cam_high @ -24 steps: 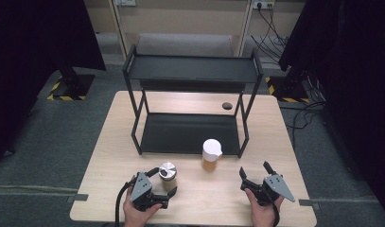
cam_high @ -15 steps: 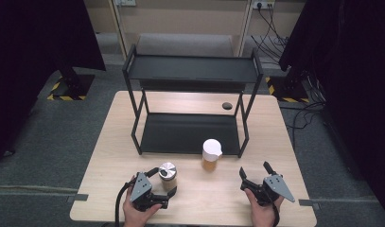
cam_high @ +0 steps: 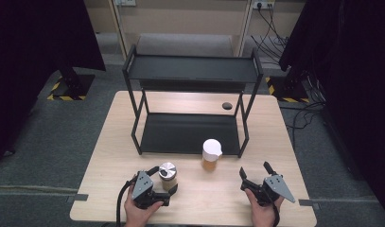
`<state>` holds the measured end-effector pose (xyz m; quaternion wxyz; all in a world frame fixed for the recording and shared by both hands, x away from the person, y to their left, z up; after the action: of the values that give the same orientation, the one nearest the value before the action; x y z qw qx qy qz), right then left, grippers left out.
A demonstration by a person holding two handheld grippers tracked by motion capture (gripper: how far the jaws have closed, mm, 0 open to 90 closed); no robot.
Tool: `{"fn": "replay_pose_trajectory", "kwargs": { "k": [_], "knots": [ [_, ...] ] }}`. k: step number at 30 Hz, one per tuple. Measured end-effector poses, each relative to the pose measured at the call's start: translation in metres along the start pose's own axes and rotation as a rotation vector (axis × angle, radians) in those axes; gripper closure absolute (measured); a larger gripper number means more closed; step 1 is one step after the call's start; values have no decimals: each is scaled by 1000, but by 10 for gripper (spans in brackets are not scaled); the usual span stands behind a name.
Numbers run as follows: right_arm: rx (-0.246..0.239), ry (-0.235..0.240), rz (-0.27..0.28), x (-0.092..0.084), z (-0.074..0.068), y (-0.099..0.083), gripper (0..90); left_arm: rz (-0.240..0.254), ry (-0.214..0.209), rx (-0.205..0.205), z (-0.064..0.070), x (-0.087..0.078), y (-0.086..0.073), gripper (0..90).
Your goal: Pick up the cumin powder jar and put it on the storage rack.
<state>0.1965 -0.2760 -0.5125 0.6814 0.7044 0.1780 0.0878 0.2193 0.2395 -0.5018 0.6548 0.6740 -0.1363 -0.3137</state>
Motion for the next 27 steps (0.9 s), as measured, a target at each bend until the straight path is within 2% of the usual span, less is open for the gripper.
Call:
{"fn": "replay_pose_trajectory", "kwargs": {
  "k": [11,16,20,27],
  "knots": [
    [1,-4,0,0,0,0,50,-12,25,13,5,6,3,25],
    [0,-4,0,0,-1,0,49,-9,32,-11,8,12,4,28],
    [0,-3,3,0,0,-1,50,-18,37,27,14,14,6,46],
    [-6,-2,0,0,-1,0,50,-27,56,8,14,14,7,111]
  ]
}}
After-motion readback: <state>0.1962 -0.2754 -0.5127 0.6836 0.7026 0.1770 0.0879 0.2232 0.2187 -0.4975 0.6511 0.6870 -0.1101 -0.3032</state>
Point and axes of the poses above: each handheld gripper's, and its own axes: x roughly forward along the jaws, y roughly out of its top, z roughly to its right, the point moved 2 cm from there along x, roughly forward along the jaws, and after that the axes turned 5 degrees about y, right-handed, at the moved point
